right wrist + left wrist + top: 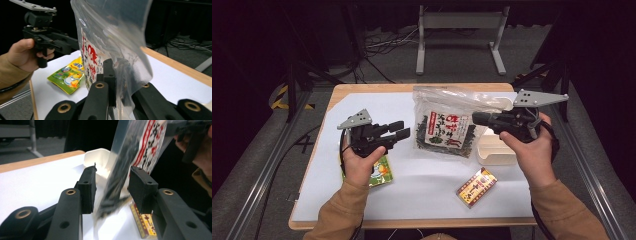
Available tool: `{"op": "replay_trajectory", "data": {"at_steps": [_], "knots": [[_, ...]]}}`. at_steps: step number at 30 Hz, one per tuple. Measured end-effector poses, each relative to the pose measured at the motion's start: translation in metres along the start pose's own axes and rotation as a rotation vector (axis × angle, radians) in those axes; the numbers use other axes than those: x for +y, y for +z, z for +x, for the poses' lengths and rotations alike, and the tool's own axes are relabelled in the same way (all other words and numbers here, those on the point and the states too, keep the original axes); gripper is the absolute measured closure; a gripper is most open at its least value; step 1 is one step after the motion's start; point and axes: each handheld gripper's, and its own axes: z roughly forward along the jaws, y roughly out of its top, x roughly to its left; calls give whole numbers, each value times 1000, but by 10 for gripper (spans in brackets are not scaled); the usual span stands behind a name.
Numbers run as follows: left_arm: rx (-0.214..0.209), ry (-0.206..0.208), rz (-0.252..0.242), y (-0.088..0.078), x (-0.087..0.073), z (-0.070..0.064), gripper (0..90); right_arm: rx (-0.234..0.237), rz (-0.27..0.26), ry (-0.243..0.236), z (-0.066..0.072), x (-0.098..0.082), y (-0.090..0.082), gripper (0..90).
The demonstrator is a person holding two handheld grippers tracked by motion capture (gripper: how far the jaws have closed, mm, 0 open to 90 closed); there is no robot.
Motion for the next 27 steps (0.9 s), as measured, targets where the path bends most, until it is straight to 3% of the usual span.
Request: {"op": "replay_trajectory", "data": {"at_steps": [16,27], "knots": [[81,-18,60,-21,-13,6,498,-110,21,-46,-28,30,-24,851],[91,-24,86,-20,-16,9,480,-190,37,-36,-46,41,-32,848]]}}
